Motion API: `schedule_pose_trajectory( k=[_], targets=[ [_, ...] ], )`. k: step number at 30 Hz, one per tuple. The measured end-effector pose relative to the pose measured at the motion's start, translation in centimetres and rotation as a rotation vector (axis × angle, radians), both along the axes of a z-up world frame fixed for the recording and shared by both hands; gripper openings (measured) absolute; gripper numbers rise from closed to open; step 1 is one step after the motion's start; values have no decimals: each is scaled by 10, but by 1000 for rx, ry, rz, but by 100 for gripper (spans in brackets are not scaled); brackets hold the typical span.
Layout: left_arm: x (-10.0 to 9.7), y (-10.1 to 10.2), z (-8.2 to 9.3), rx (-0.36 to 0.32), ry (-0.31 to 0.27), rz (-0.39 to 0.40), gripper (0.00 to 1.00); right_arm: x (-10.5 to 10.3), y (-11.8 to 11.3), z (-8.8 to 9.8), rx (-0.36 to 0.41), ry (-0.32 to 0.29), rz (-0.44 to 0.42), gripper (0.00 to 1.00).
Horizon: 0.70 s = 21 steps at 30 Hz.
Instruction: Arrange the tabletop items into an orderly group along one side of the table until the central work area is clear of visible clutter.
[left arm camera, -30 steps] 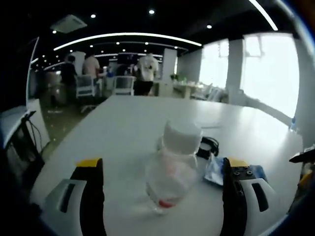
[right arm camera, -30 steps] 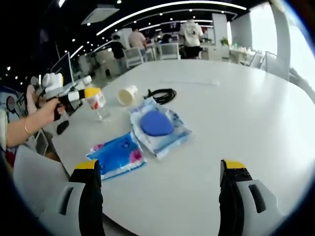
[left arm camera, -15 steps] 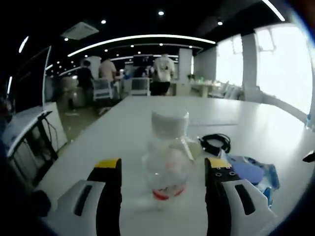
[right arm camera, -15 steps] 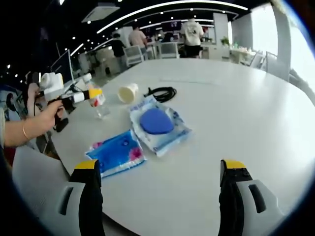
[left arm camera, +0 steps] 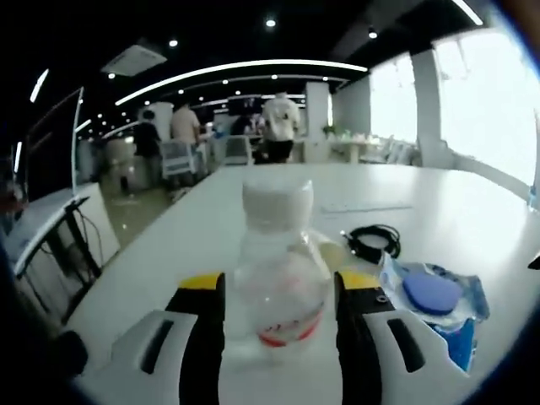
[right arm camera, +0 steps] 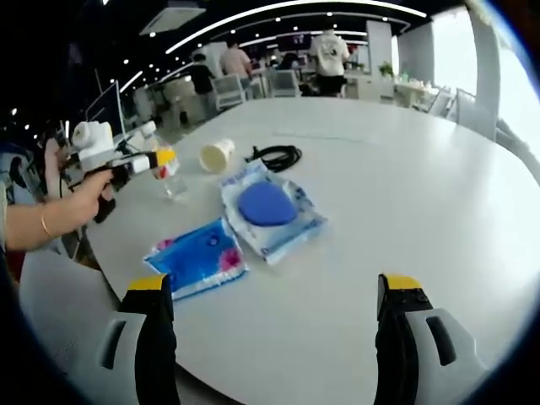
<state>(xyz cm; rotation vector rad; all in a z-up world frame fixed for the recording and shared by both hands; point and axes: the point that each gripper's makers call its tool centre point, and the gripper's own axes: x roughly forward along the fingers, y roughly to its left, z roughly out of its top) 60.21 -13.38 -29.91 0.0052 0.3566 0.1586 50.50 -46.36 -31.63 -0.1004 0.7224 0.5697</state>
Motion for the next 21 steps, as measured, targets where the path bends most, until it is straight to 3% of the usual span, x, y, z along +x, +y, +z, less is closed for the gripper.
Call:
schedule_pose_trajectory(
  k=[10, 21],
  targets=[
    [-1, -4, 2, 40, 17, -43, 40, 0, -1, -3, -19, 4, 7, 99],
    [2, 0, 1, 35, 39, -161, 39, -1, -3, -5, -35, 8, 11, 99]
  ],
)
